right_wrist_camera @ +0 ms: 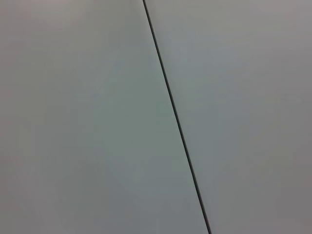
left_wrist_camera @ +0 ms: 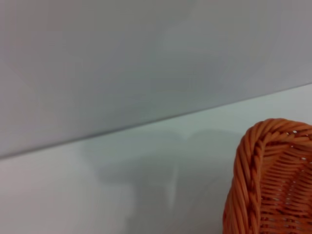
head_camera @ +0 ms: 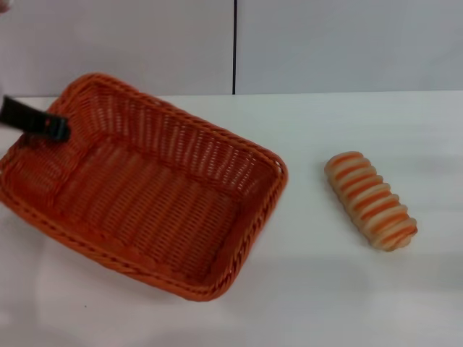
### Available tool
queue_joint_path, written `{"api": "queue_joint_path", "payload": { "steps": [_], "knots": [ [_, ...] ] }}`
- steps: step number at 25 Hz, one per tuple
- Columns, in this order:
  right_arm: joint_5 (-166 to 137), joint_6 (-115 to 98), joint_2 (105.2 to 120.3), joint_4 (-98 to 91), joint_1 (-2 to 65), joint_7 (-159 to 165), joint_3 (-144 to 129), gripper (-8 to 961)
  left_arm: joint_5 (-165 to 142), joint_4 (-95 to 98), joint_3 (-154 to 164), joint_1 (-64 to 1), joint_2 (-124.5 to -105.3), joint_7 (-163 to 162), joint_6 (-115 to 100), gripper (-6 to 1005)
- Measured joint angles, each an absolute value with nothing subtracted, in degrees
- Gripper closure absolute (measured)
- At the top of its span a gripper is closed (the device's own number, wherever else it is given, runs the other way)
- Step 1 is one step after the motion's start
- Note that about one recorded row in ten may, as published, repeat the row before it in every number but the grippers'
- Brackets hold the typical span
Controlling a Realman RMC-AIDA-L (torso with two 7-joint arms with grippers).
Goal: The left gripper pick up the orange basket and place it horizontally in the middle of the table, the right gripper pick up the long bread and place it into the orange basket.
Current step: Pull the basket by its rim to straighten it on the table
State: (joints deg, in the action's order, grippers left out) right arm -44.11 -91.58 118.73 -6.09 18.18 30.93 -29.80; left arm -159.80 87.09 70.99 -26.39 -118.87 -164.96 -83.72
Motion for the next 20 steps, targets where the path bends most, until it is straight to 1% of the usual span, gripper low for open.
{"api": "queue_joint_path", "payload": {
  "steps": [1, 2, 5, 8, 9, 11, 13, 16, 17, 18, 20],
  "knots": [
    [-44.11, -91.57, 118.73, -6.26, 18.32, 30.94, -29.8, 213, -159.84, 87.85, 70.33, -24.82, -118.78, -164.97, -83.82, 804],
    [-44.11, -91.57, 118.73, -6.26, 18.32, 30.94, -29.8, 213, -159.84, 87.85, 70.33, -24.82, -118.78, -164.97, -83.82, 807],
    [-44.11, -91.57, 118.73, -6.29, 18.6, 30.96, -29.8, 213, -159.39, 89.92, 69.34, -22.16, -118.85, -164.98, -84.06, 815],
    [-44.29, -91.57, 118.74, -6.32, 19.08, 30.98, -30.13, 213, -159.0, 90.84, 69.08, -21.19, -118.93, -164.98, -84.17, 823],
    [-44.35, -91.58, 118.76, -6.32, 19.25, 30.98, -30.27, 213, -158.18, 92.14, 68.88, -19.75, -119.04, -165.01, -84.6, 826],
    [-44.46, -91.77, 118.82, -6.32, 19.64, 30.99, -30.4, 213, -158.18, 92.14, 68.88, -19.75, -119.04, -165.01, -84.6, 831],
    [-44.55, -91.94, 118.88, -6.24, 20.02, 31.01, -30.59, 213, -154.16, 95.54, 69.54, -15.23, -119.1, -165.24, -88.12, 835],
    [-44.59, -92.06, 118.91, -5.97, 20.43, 31.2, -31.0, 213, -153.53, 95.99, 69.69, -14.49, -119.09, -165.26, -88.28, 838],
    [-44.59, -92.08, 118.91, -5.97, 20.45, 31.34, -31.2, 213, -148.22, 98.65, 69.97, -9.86, -119.15, -165.31, -87.96, 839],
    [-44.6, -92.1, 118.91, -5.96, 20.47, 31.51, -31.4, 213, -148.22, 98.65, 69.97, -9.86, -119.15, -165.31, -87.96, 840],
    [-44.61, -92.24, 118.94, -5.96, 20.49, 31.65, -31.67, 213, -144.78, 99.52, 69.95, -7.39, -119.16, -165.32, -87.43, 841]
  ]
}}
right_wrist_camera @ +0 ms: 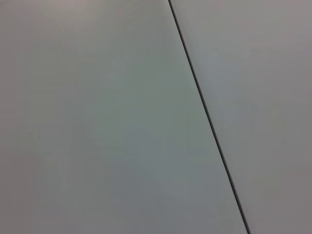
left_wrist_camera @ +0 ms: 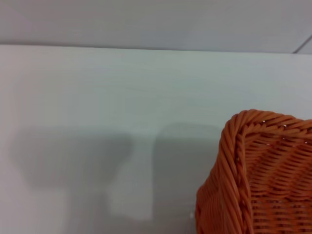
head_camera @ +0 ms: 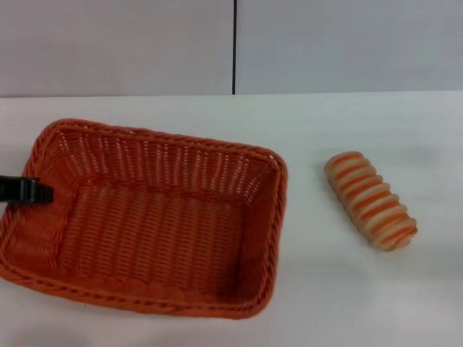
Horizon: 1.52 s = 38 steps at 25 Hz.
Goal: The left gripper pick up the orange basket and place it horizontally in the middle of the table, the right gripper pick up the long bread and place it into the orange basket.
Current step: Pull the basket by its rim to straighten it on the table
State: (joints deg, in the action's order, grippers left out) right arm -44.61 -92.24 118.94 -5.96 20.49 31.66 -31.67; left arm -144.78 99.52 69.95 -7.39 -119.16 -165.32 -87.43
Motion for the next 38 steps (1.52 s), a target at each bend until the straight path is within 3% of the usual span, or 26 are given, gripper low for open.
{"api": "queue_joint_path", "payload": {
  "steps": [8, 23, 38],
  "knots": [
    [-44.65, -93.63, 118.96, -5.93, 20.94, 31.67, -32.12, 213, -135.04, 100.79, 72.9, -0.81, -119.14, -165.28, -83.2, 850],
    [-44.65, -93.7, 119.07, -5.72, 20.44, 31.66, -32.08, 214, -126.9, 99.44, 75.86, 4.72, -118.81, -165.11, -70.15, 848],
    [-44.65, -93.72, 119.09, -5.05, 20.68, 31.65, -32.08, 214, -126.61, 95.16, 76.78, 4.18, -118.35, -164.81, -68.7, 850]
  ]
}}
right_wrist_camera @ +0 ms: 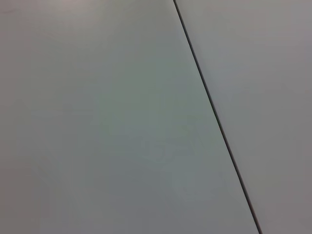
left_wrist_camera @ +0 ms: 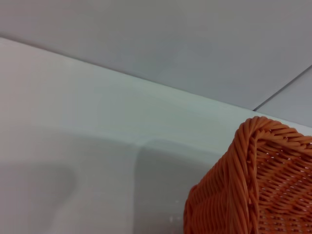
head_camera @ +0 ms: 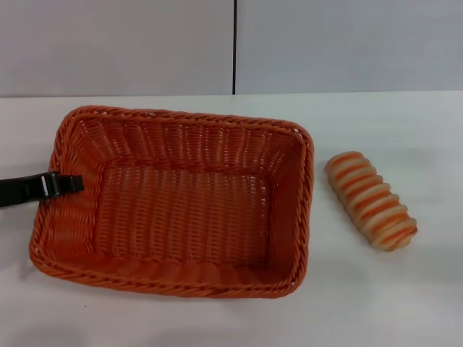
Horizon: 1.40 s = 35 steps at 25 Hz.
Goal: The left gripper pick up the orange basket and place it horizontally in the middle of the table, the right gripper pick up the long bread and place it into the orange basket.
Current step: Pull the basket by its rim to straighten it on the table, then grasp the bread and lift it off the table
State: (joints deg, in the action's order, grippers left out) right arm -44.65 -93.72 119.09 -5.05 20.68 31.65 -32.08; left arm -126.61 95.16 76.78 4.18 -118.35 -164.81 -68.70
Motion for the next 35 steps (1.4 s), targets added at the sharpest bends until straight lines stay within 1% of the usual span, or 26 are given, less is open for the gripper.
{"api": "queue_joint_path", "payload": {
  "steps": [6, 8, 14, 20, 28, 34, 35],
  "knots": [
    [-44.64, -94.13, 119.09, -5.05, 20.74, 31.65, -32.08, 214, -126.65, 94.87, 76.87, 3.12, -118.22, -164.27, -69.13, 848],
    [-44.64, -94.14, 119.09, -5.03, 20.77, 31.64, -32.08, 214, -126.63, 92.87, 76.65, 1.25, -118.16, -164.26, -70.65, 850],
    [-44.64, -94.13, 119.09, -5.01, 20.82, 31.64, -32.08, 214, -126.56, 91.69, 76.47, 0.4, -118.2, -164.11, -70.89, 769],
    [-44.64, -94.01, 119.04, -5.0, 20.75, 31.64, -31.83, 214, -126.26, 92.01, 76.05, 0.3, -118.35, -163.99, -69.99, 637],
    [-44.64, -93.78, 118.94, -5.31, 20.63, 31.64, -31.91, 215, -124.86, 94.49, 74.75, 1.03, -118.25, -162.96, -69.75, 617],
    [-44.64, -94.06, 118.86, -5.45, 20.21, 31.64, -31.71, 215, -116.65, 94.9, 67.62, 1.67, -118.22, -156.49, -71.35, 612],
    [-44.64, -94.11, 118.84, -5.51, 20.11, 31.64, -31.71, 215, -111.55, 93.92, 63.84, 1.92, -118.22, -151.51, -71.97, 612]
  ]
}}
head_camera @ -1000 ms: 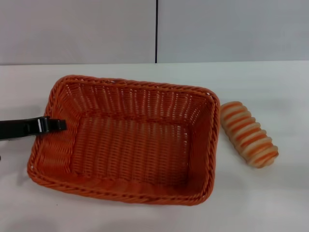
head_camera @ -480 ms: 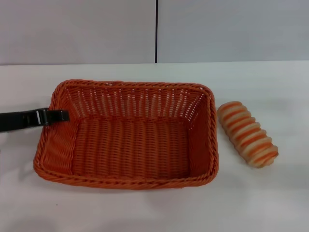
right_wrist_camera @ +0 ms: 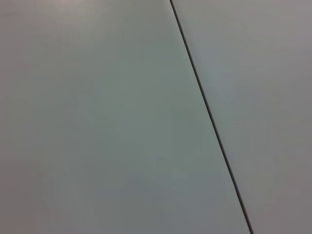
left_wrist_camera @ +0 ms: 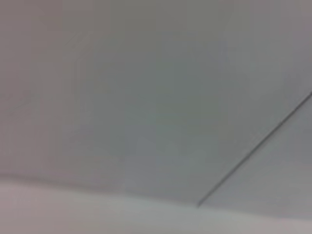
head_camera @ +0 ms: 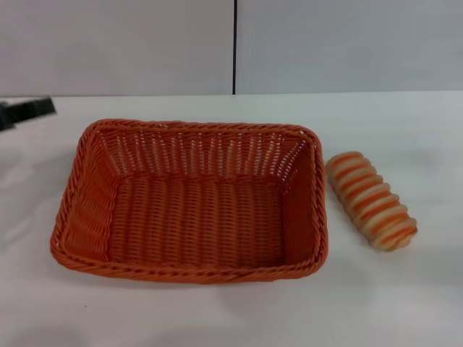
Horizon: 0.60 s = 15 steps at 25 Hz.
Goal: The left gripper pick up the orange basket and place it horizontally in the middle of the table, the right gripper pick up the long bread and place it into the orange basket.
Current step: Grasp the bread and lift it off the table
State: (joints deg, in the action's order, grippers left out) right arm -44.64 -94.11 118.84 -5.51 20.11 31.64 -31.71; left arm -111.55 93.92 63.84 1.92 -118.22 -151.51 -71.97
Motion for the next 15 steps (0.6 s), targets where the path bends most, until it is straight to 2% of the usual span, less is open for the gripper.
{"api": "queue_joint_path", "payload": {
  "steps": [7, 10, 15],
  "knots": [
    [-46.42, -94.33, 118.65, -9.15, 17.63, 32.97, -32.1, 215, -83.45, 77.99, 53.12, 2.97, -118.43, -114.41, -76.03, 611],
    [-52.04, -93.26, 118.57, -16.08, 15.13, 39.2, -32.05, 215, -72.22, 66.28, 50.09, 2.7, -118.17, -99.61, -81.34, 611],
    [-63.09, -88.74, 118.58, -33.44, 10.96, 56.49, -31.55, 215, -66.89, 46.74, 40.85, -1.57, -118.13, -78.8, -94.58, 610]
  ]
}}
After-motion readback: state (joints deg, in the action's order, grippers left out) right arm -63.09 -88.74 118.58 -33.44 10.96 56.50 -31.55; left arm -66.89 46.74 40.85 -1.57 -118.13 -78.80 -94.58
